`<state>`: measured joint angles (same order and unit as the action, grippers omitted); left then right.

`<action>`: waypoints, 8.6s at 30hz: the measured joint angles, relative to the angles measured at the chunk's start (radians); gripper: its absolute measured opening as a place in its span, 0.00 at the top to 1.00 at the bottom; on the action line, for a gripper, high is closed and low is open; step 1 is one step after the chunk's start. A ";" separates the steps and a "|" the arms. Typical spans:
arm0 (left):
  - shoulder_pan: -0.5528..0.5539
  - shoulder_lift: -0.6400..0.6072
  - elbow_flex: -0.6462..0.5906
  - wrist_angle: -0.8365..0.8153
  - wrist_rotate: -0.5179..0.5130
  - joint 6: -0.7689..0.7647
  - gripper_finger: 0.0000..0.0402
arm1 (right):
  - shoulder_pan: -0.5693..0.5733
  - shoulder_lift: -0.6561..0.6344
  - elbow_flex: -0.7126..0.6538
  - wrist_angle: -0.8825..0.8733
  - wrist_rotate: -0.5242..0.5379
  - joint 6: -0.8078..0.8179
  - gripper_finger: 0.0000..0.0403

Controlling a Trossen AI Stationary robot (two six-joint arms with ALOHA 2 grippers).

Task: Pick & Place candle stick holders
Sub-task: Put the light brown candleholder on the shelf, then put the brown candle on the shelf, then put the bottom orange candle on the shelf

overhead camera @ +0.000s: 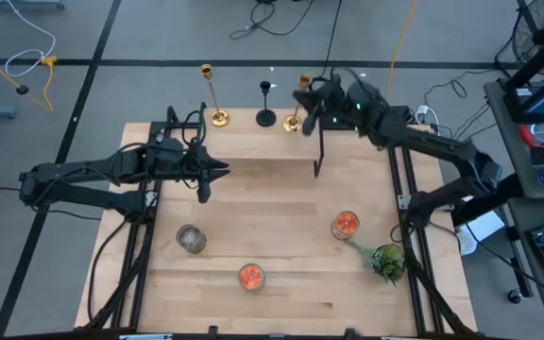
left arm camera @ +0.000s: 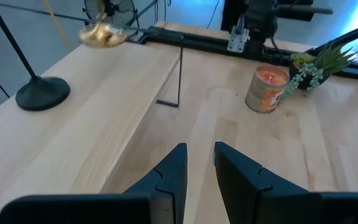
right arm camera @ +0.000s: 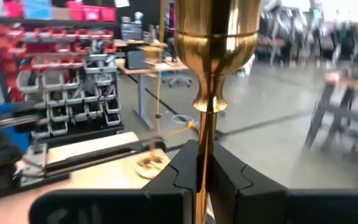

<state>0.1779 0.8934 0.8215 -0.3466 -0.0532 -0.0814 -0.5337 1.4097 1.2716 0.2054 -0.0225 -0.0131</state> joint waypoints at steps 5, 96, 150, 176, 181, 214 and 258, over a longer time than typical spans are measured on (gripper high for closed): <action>-0.003 0.020 -0.001 -0.003 0.000 0.001 0.79 | -0.150 0.081 -0.001 0.004 -0.083 0.062 0.97; -0.411 0.049 -0.035 -0.637 -0.098 -0.527 0.79 | -0.093 -0.119 -0.275 -0.430 -0.158 -0.017 0.61; -0.342 0.049 0.211 -0.316 -0.411 -0.351 0.99 | 0.202 -0.522 -0.990 0.420 -0.159 0.099 0.61; 0.428 0.522 0.660 -0.782 -0.130 -0.136 1.00 | 0.202 -0.521 -0.990 0.433 -0.158 0.125 0.61; 0.481 0.547 0.660 -0.781 -0.123 -0.131 0.99 | 0.202 -0.521 -0.990 0.433 -0.158 0.125 0.61; 0.509 0.529 0.660 -0.739 -0.157 -0.075 0.92 | 0.202 -0.521 -0.989 0.388 -0.158 0.125 0.61; -0.605 0.507 0.183 0.037 -0.042 -0.325 0.92 | 0.313 -0.521 -0.990 0.388 -0.160 0.158 0.61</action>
<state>-0.4272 1.4007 1.0045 -0.3094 -0.0954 -0.4069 -0.2203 0.8886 0.2821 0.5934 -0.1829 0.1452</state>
